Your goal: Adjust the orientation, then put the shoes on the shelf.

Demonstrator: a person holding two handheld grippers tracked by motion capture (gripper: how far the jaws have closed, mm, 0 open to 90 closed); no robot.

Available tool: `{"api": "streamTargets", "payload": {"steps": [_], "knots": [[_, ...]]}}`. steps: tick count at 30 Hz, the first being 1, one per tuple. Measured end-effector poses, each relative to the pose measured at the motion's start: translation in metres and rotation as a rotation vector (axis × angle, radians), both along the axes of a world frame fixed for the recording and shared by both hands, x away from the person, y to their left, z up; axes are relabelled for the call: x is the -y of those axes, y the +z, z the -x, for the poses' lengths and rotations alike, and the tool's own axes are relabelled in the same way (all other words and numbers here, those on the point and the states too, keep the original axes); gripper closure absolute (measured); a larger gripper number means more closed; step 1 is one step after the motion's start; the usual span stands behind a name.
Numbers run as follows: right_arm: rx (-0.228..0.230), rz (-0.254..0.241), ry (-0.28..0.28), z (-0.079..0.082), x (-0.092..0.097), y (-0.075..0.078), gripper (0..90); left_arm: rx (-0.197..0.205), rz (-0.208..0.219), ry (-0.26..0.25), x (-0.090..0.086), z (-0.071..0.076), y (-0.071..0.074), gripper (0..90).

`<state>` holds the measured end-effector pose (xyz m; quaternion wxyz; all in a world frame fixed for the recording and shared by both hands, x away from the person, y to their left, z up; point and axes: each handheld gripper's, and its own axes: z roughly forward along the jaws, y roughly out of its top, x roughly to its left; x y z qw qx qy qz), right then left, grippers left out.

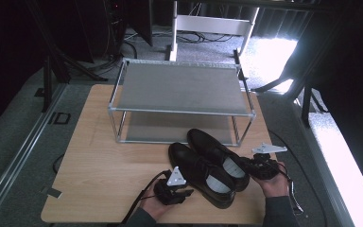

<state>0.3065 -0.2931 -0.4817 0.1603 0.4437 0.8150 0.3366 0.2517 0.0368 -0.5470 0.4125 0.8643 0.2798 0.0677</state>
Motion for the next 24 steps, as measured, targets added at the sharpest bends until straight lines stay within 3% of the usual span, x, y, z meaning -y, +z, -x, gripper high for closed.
{"api": "streamTargets", "payload": {"steps": [2, 7, 12, 19, 24], "knots": [[0.006, -0.01, -0.005, 0.001, 0.002, 0.001, 78.8, 0.004, -0.005, 0.024, -0.008, 0.0, 0.001, 65.5], [0.051, -0.047, -0.004, 0.009, 0.008, 0.012, 64.9, 0.015, -0.011, 0.112, -0.033, -0.003, 0.001, 64.5], [0.08, -0.049, 0.038, 0.02, 0.005, 0.023, 63.0, 0.013, -0.009, 0.184, -0.048, -0.008, -0.001, 63.8], [0.065, -0.043, 0.074, 0.029, -0.005, 0.025, 57.9, 0.002, -0.013, 0.217, -0.053, -0.011, -0.005, 62.0], [0.008, -0.086, 0.133, 0.035, -0.01, 0.027, 48.2, -0.004, -0.015, 0.222, -0.054, -0.011, -0.006, 61.6]]}}
